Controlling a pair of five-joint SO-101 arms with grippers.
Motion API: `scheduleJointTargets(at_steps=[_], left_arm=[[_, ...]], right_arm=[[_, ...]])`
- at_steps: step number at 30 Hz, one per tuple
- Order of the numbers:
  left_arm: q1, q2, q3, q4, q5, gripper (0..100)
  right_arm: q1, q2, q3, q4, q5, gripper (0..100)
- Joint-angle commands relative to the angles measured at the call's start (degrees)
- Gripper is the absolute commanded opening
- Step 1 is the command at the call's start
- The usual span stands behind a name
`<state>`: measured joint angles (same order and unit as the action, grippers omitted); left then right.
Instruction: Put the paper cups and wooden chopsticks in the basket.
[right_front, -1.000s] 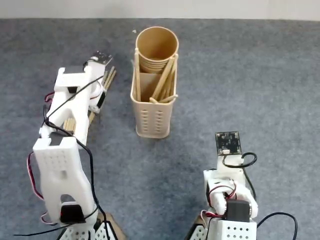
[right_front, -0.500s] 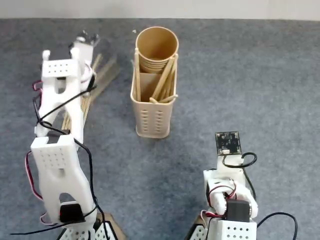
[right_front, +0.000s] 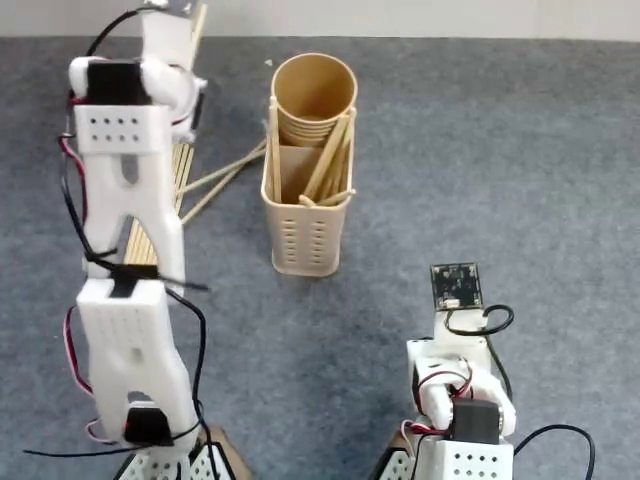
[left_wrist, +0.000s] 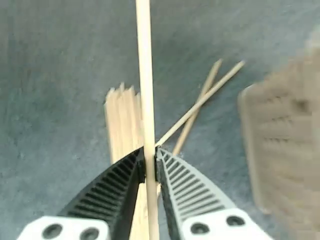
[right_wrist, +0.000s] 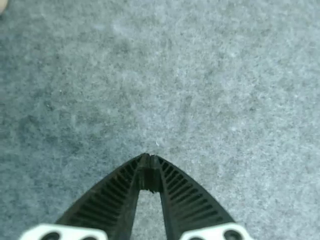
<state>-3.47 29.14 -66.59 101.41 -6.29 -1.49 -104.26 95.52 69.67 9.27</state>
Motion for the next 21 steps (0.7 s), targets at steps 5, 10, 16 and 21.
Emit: scheduleJointTargets(at_steps=[5,10,16,21], left_arm=[[13.1,-17.9,-1.5,0.2,4.4,1],[21.8,-25.5,-1.5,-3.1,4.3,0],[30.8,-36.6,1.6,0.8,2.2,0],[30.7,-51.9,19.3,0.6,2.2,0]], right_arm=[[0.7,-0.7,8.7,0.4,0.4,0.6],[0.7,-0.7,8.7,0.4,0.4,0.6],[0.7,-0.7,8.7,0.4,0.4,0.6],[0.7,-0.7,8.7,0.4,0.4,0.6]])
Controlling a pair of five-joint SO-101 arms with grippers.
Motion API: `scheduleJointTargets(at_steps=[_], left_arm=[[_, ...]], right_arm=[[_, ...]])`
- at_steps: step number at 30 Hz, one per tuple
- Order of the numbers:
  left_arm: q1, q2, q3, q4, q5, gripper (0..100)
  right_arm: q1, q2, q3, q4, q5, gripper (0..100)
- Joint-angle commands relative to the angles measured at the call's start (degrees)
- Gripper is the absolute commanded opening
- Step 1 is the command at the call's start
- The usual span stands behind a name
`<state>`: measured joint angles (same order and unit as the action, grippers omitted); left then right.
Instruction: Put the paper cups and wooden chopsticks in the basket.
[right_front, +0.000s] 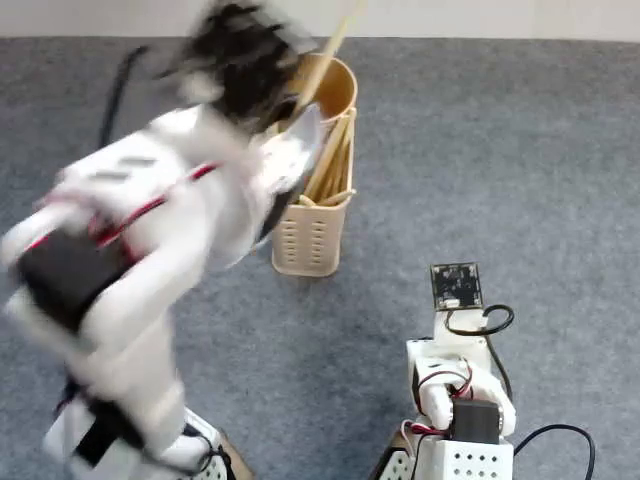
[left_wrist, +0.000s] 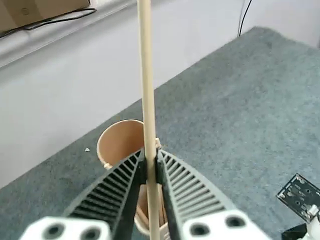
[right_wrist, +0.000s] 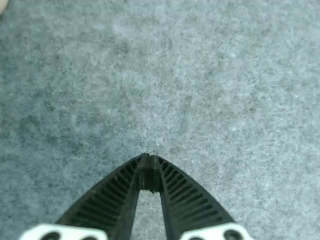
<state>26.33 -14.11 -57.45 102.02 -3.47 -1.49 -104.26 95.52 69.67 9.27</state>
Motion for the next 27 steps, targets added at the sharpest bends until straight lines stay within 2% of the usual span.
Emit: scheduleJointTargets(at_steps=[1,4,8,11,15,19,24,27], left_arm=[[0.9,-11.6,15.9,-0.4,-0.6,0],[0.5,-20.3,33.8,-11.0,-0.7,1],[-4.1,-27.7,53.6,-30.4,-0.5,1],[-5.6,-27.1,60.7,-42.2,-0.5,1],[-5.9,-23.4,63.9,-55.1,-0.5,1],[-5.7,-19.3,64.2,-56.8,-0.5,1],[-5.7,-17.5,67.3,-57.6,-0.4,10],[-5.8,-17.6,69.8,-57.8,-0.4,11]], right_arm=[[0.7,-0.7,8.7,0.4,0.4,0.6],[0.7,-0.7,8.7,0.4,0.4,0.6],[0.7,-0.7,8.7,0.4,0.4,0.6],[0.7,-0.7,8.7,0.4,0.4,0.6],[0.7,-0.7,8.7,0.4,0.4,0.6],[0.7,-0.7,8.7,0.4,0.4,0.6],[0.7,-0.7,8.7,0.4,0.4,0.6],[0.7,-0.7,8.7,0.4,0.4,0.6]])
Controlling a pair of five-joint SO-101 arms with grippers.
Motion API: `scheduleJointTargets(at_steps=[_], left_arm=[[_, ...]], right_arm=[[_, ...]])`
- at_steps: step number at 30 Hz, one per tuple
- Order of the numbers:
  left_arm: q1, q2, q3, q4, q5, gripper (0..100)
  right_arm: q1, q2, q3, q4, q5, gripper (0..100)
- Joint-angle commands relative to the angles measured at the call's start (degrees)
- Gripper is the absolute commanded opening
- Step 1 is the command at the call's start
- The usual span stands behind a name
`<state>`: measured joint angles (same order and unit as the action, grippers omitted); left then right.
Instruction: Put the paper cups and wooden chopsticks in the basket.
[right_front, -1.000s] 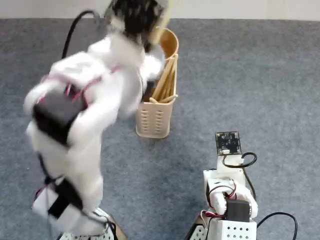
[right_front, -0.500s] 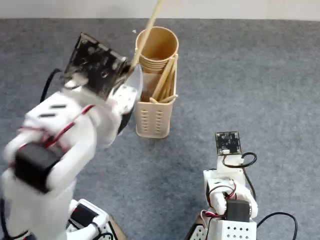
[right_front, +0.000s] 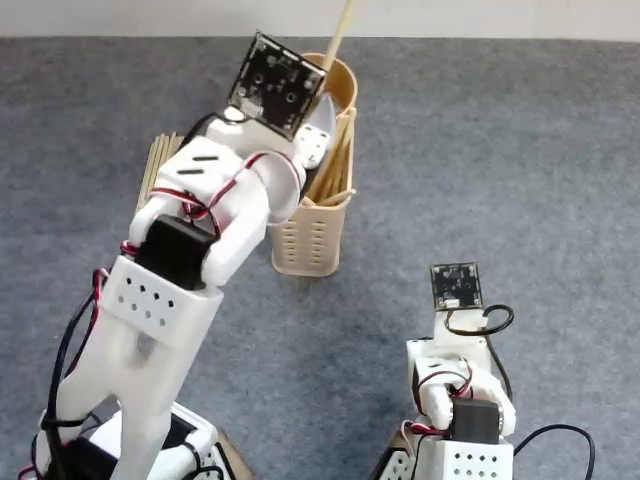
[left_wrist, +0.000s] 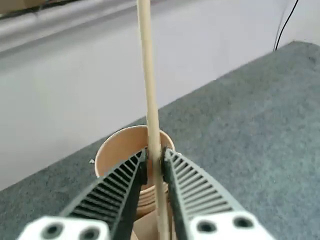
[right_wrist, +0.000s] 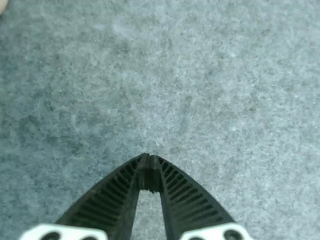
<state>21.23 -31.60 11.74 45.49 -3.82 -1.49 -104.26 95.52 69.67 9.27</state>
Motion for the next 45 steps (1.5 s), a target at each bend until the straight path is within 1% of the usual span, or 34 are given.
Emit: scheduleJointTargets(at_steps=[1,5,8,10,12,16,17,18,20,23,26,32,34,37,40,45], left_arm=[[-0.8,-0.1,1.1,-1.3,-0.1,11],[-1.4,-0.1,1.3,-1.1,-0.2,11],[-3.9,-0.2,1.2,-1.1,-0.2,11],[-8.5,-0.2,1.3,1.2,-0.2,10],[-14.9,0.3,0.8,5.5,-0.1,10],[-27.1,3.1,1.5,10.5,-0.2,11],[-29.2,4.9,1.2,11.8,-1.0,11],[-30.5,7.1,0.7,13.5,-3.9,11],[-31.1,12.7,-0.2,17.0,-10.8,12],[-32.0,22.0,-3.2,22.0,-17.1,17],[-32.6,31.2,-9.5,25.7,-23.2,17],[-32.7,49.2,-28.9,32.4,-29.1,18],[-32.7,55.5,-36.1,35.8,-30.6,22],[-32.6,64.7,-46.5,41.3,-35.3,33],[-33.4,72.2,-56.6,44.1,-35.9,38],[-34.2,80.8,-70.5,49.0,-35.6,39]], right_arm=[[0.7,-0.7,8.7,0.4,0.4,0.6],[0.7,-0.7,8.7,0.4,0.4,0.6],[0.7,-0.7,8.7,0.4,0.4,0.6],[0.7,-0.7,8.7,0.4,0.4,0.6],[0.7,-0.7,8.7,0.4,0.4,0.6],[0.7,-0.7,8.7,0.4,0.4,0.6],[0.7,-0.7,8.7,0.4,0.4,0.6],[0.7,-0.7,8.7,0.4,0.4,0.6],[0.7,-0.7,8.7,0.4,0.4,0.6],[0.7,-0.7,8.7,0.4,0.4,0.6],[0.7,-0.7,8.7,0.4,0.4,0.6],[0.7,-0.7,8.7,0.4,0.4,0.6],[0.7,-0.7,8.7,0.4,0.4,0.6],[0.7,-0.7,8.7,0.4,0.4,0.6],[0.7,-0.7,8.7,0.4,0.4,0.6],[0.7,-0.7,8.7,0.4,0.4,0.6]])
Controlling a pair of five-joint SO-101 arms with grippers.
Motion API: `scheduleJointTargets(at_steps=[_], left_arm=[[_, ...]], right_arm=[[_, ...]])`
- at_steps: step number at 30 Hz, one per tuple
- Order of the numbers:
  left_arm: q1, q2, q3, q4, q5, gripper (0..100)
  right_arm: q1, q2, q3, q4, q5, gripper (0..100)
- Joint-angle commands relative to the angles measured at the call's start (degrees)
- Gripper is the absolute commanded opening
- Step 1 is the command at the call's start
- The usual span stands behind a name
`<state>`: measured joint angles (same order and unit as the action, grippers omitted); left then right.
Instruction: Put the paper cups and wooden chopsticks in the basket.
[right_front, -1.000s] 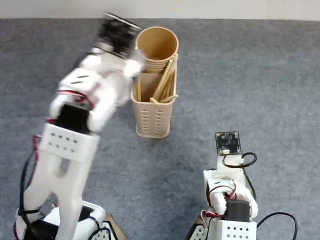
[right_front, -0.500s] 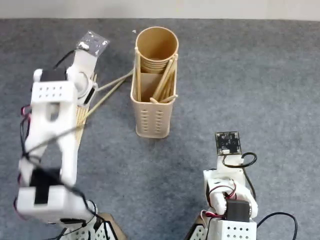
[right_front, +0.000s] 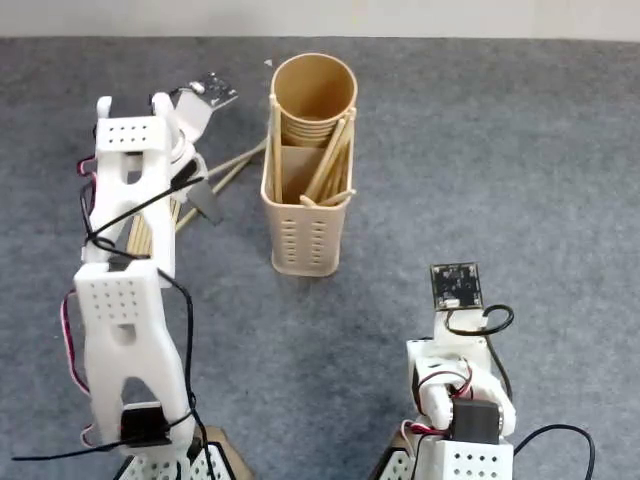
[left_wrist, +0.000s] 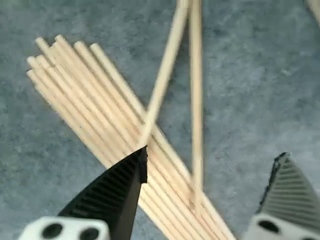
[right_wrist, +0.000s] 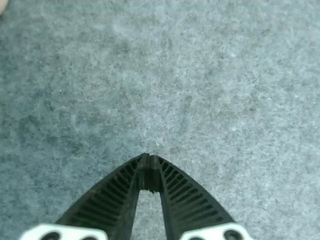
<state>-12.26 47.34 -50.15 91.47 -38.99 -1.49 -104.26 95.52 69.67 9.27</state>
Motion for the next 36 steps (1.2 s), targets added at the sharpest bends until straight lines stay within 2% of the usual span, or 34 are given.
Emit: scheduleJointTargets(at_steps=[1,9,16,26,29,36], left_arm=[[-0.7,3.0,-10.8,4.2,-0.4,39],[-1.5,9.5,-22.4,6.8,-0.4,39],[-1.3,15.6,-22.6,6.7,-0.8,39],[-0.9,16.1,-22.3,6.6,-2.0,38],[-0.4,16.2,-22.1,6.8,-4.2,29],[0.1,16.2,-20.7,6.6,-4.1,4]], right_arm=[[0.7,-0.7,8.7,0.4,0.4,0.6],[0.7,-0.7,8.7,0.4,0.4,0.6],[0.7,-0.7,8.7,0.4,0.4,0.6],[0.7,-0.7,8.7,0.4,0.4,0.6],[0.7,-0.7,8.7,0.4,0.4,0.6],[0.7,-0.7,8.7,0.4,0.4,0.6]])
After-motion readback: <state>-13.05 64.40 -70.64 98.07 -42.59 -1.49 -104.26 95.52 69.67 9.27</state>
